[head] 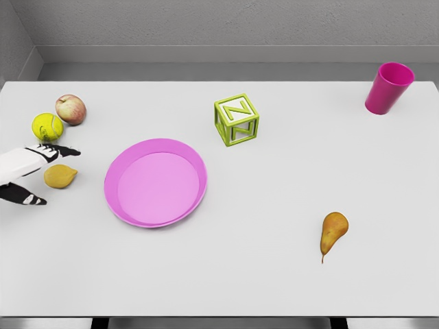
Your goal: Put the lemon on the plate with left arm
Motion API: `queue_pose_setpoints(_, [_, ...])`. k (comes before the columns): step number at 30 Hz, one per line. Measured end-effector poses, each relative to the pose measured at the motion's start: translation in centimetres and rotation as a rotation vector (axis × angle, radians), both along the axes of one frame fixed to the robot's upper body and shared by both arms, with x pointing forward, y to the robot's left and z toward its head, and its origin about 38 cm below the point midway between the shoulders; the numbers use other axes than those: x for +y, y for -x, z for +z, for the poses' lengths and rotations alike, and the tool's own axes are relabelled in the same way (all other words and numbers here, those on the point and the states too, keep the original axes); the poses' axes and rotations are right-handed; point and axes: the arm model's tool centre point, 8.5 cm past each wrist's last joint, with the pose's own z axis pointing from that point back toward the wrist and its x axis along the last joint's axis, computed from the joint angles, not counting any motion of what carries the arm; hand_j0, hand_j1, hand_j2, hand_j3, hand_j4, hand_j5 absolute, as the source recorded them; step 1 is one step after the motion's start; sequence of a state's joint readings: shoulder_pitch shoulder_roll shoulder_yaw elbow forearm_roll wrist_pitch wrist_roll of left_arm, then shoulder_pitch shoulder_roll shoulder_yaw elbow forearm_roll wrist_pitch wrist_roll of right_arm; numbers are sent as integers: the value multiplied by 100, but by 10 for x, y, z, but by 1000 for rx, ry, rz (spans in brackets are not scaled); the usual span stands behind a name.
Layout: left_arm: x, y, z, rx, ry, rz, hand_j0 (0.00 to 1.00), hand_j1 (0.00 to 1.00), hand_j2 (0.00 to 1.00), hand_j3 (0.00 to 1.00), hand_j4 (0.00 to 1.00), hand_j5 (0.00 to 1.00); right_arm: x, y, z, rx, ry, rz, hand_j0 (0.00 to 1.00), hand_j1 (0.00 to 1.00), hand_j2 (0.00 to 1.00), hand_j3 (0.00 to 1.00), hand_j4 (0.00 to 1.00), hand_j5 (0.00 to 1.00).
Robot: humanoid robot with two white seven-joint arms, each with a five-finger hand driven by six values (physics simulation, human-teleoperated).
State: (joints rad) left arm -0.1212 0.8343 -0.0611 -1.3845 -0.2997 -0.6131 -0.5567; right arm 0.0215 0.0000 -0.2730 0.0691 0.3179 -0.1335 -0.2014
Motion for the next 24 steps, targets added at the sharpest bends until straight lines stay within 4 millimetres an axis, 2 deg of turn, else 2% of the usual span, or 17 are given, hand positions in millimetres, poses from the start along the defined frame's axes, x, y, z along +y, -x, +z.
queue_pose_setpoints(3, [1, 1, -7, 29, -8, -2, 100, 100, 100, 100, 100, 100, 0, 0, 0, 0, 0, 0, 100, 100, 100, 100, 100, 100])
queue_pose_setpoints(7, [0, -4, -2, 21, -10, -5, 100, 100, 100, 100, 100, 100, 0, 0, 0, 0, 0, 0, 100, 100, 100, 100, 100, 100])
queue_pose_setpoints(10, [-5, -10, 1, 13, -11, -19, 100, 100, 100, 100, 100, 100, 0, 0, 0, 0, 0, 0, 100, 100, 100, 100, 100, 100])
queue_pose_setpoints(14, [-13, -11, -4, 33, -22, -42, 100, 100, 100, 100, 100, 100, 0, -1, 0, -2, 0, 0, 100, 100, 100, 100, 100, 100])
queue_pose_setpoints(16, [-14, -10, -7, 49, -31, -51, 92, 92, 92, 92, 92, 92, 0, -1, 0, -2, 0, 0, 100, 100, 100, 100, 100, 100])
queue_pose_setpoints(19, [-14, -9, -9, 58, -38, -55, 91, 91, 91, 91, 91, 91, 0, 0, 0, 0, 0, 0, 100, 100, 100, 100, 100, 100])
queue_pose_setpoints(21, [-12, -12, -5, 52, -41, -49, 85, 85, 85, 85, 85, 85, 0, -1, 0, -2, 0, 0, 100, 100, 100, 100, 100, 100])
queue_pose_setpoints(24, [-9, -13, -5, 54, -43, -41, 85, 85, 85, 85, 85, 85, 0, 0, 0, 0, 0, 0, 100, 100, 100, 100, 100, 100])
